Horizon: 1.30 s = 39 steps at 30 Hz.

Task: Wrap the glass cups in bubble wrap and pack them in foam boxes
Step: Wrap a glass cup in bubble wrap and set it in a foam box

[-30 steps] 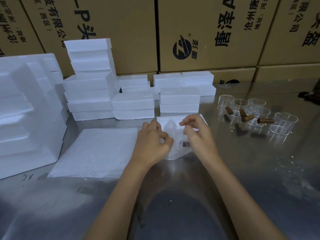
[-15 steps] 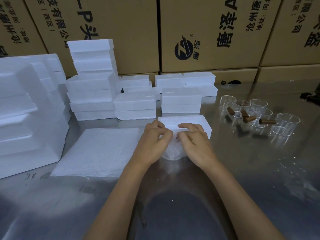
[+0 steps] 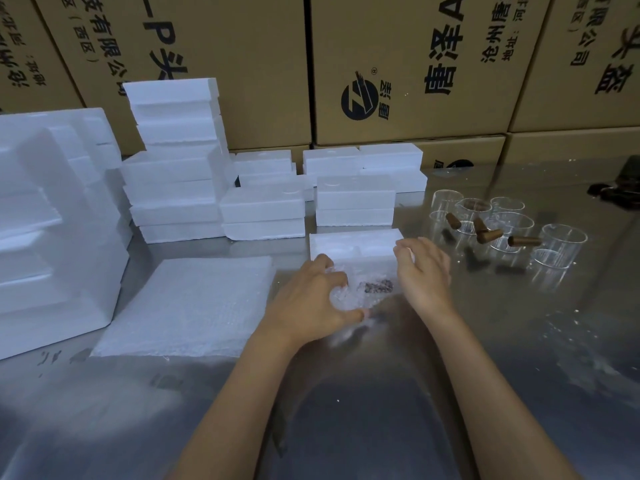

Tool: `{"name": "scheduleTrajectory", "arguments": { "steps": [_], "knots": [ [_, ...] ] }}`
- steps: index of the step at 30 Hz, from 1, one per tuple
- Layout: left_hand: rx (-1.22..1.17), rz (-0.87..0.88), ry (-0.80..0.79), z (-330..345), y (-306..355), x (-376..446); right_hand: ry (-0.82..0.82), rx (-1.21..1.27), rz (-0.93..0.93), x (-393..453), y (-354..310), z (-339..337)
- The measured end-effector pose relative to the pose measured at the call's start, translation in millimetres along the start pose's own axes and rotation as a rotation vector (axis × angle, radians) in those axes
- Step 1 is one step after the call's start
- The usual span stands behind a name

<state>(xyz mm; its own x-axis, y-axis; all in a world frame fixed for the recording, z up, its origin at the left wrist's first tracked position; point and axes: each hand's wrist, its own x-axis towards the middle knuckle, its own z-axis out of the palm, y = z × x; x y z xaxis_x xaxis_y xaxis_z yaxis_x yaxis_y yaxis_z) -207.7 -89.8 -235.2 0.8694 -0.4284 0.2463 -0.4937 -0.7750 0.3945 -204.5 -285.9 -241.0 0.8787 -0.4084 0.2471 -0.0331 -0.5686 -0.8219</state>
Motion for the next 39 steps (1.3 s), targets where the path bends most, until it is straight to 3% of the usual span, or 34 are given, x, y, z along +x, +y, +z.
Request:
{"name": "scheduleTrajectory", "arguments": {
  "steps": [3, 8, 11, 14, 18, 24, 31, 39],
  "knots": [
    [-0.068, -0.031, 0.04, -0.9, 0.6, 2.0, -0.036, 0.071, 0.054, 1.6, 3.8, 0.1],
    [-0.278, -0.096, 0.478, -19.1, 2.4, 4.0, -0.068, -0.015, 0.045, 3.4, 6.3, 0.7],
    [-0.342, -0.094, 0.575, -27.0, 7.9, 11.0, -0.085, 0.01, 0.02, 2.3, 5.7, 6.3],
    [-0.309, -0.078, 0.484, -28.1, 18.3, 28.5, -0.081, 0.015, 0.005, 0.2, 6.5, 10.0],
    [-0.057, -0.11, 0.264, -13.3, 16.9, 39.7, -0.106, 0.059, 0.01, -1.2, 9.5, 9.3],
    [0.201, -0.241, 0.199, 6.5, -2.2, 35.7, -0.117, 0.049, 0.015, 0.1, 9.2, 9.5],
    [0.116, -0.202, 0.232, 11.4, -9.4, 33.1, -0.092, 0.02, 0.004, -2.8, 5.7, 5.9],
    [0.026, -0.21, 0.093, -11.2, -34.7, 44.2, -0.105, 0.121, -0.132, -7.8, 6.1, 11.0]
  ]
}}
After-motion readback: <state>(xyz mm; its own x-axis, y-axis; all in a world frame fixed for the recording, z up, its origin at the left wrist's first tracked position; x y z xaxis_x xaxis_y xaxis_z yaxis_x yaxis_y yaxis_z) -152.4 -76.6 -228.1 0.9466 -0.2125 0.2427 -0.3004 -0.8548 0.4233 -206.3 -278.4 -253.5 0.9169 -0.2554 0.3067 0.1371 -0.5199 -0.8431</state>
